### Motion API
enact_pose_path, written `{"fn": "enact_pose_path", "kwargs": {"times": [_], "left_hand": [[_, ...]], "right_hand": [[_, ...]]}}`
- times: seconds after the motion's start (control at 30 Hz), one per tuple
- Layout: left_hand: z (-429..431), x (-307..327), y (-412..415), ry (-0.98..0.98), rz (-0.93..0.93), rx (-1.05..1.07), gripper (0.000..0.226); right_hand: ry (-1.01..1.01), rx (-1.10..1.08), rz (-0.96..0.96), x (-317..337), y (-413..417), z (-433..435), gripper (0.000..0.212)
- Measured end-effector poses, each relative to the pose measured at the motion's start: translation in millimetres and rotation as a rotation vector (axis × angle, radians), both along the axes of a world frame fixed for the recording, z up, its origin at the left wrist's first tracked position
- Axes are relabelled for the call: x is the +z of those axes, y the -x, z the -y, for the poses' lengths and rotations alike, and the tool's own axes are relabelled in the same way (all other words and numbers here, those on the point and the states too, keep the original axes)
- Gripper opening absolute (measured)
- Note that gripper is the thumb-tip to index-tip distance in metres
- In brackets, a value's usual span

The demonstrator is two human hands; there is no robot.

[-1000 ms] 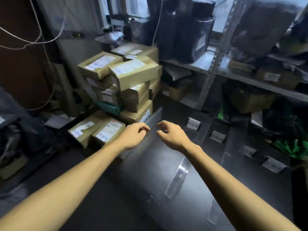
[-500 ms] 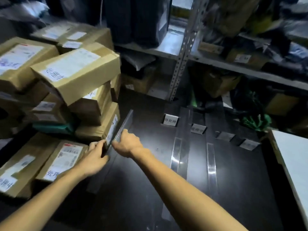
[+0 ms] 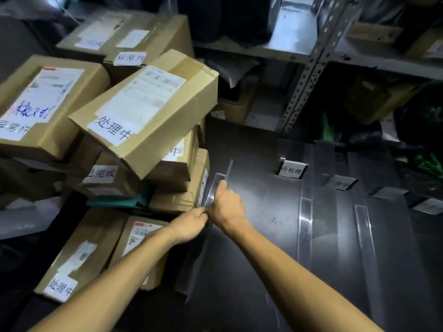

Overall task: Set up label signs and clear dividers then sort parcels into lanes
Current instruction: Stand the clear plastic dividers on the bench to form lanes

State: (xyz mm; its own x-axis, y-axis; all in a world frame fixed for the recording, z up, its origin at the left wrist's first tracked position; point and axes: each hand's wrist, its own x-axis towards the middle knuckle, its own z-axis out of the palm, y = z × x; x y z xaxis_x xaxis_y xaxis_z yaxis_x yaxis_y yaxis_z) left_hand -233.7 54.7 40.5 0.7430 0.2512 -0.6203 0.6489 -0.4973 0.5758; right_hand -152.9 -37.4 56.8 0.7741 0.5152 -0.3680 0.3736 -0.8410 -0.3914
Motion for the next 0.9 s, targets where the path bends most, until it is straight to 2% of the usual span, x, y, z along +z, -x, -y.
{"fn": "enact_pose_path", "kwargs": {"times": [0.1, 0.17, 0.23, 0.3, 0.4, 0.47, 0.57, 0.63, 0.73, 0.9], "left_hand": [[-2, 9, -2, -0.022, -0.003, -0.087, 0.024], [-3, 20, -1, -0.025, 0.016, -0.164, 0.025], [-4, 35, -5, -0.001, 0.056, -0.217, 0.031], [-3, 50, -9, 0.008, 0.092, -0.239, 0.034], [2, 69, -16, -0.026, 0.173, -0.293, 0.037], [10, 76, -20, -0.146, 0.249, -0.380, 0.043], [33, 89, -26, -0.325, 0.397, -0.524, 0.054], [57, 98, -32, -0.328, 0.503, -0.547, 0.058], [113, 109, -44, -0.207, 0.591, -0.557, 0.063], [227, 121, -58, 0.025, 0.551, -0.551, 0.059]], "right_hand": [[-0.002, -0.078, 0.014, 7, 3, 2, 0.053], [0.001, -0.142, 0.008, 17, 7, 2, 0.081], [0.002, -0.222, 0.004, 34, 11, 6, 0.097], [-0.010, -0.278, -0.016, 54, 14, 10, 0.090], [-0.140, -0.351, 0.038, 92, 19, 25, 0.044], [-0.226, -0.417, 0.127, 115, 19, 40, 0.034], [-0.326, -0.508, 0.226, 148, 19, 74, 0.033], [-0.377, -0.574, 0.257, 166, 20, 106, 0.038], [-0.422, -0.646, 0.261, 179, 23, 166, 0.046], [-0.469, -0.781, 0.221, 177, 24, 269, 0.050]]}}
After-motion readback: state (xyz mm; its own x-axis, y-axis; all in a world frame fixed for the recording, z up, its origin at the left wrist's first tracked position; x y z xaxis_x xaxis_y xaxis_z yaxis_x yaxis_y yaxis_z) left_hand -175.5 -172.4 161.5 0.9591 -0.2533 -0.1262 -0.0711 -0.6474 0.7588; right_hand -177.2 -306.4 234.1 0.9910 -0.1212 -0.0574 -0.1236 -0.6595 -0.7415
